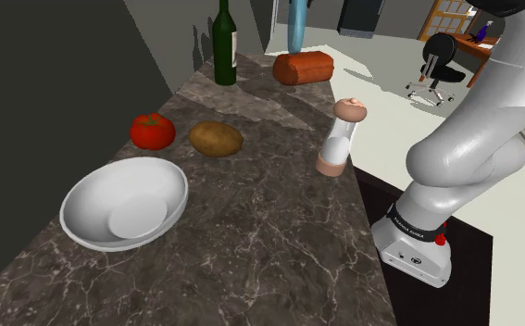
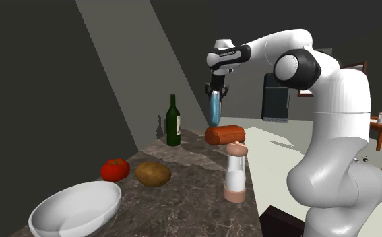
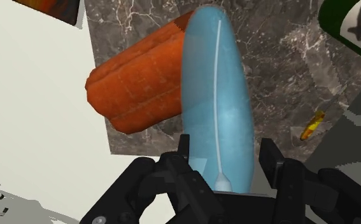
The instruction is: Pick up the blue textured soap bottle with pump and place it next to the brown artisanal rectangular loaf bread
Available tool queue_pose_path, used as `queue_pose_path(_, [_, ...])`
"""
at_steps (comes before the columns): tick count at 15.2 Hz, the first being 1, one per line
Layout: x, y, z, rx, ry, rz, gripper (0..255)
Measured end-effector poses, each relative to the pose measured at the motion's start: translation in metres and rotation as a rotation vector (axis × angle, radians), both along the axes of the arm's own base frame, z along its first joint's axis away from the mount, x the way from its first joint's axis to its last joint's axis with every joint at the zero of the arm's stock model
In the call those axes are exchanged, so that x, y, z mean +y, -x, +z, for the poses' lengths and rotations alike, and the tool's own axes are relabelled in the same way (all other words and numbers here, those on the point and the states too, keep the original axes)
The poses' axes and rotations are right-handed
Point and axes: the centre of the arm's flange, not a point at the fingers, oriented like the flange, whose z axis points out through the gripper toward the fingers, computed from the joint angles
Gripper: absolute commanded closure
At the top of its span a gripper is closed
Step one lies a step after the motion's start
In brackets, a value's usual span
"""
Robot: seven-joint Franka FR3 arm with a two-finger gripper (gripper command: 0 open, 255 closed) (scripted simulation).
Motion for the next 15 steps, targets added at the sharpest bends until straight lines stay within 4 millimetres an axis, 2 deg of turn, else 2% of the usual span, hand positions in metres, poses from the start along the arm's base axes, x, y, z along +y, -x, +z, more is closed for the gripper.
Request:
queue_pose_path(3, [0.0,0.0,-0.016,-0.002,0.001,0.0,255])
queue_pose_path(11, [-0.001,-0.001,-0.037,-0.081,0.03,0.009,255])
queue_pose_path(12, [-0.003,-0.005,-0.042,-0.085,0.032,0.009,255])
queue_pose_path(15, [0.001,0.0,-0.063,-0.054,0.021,0.005,255])
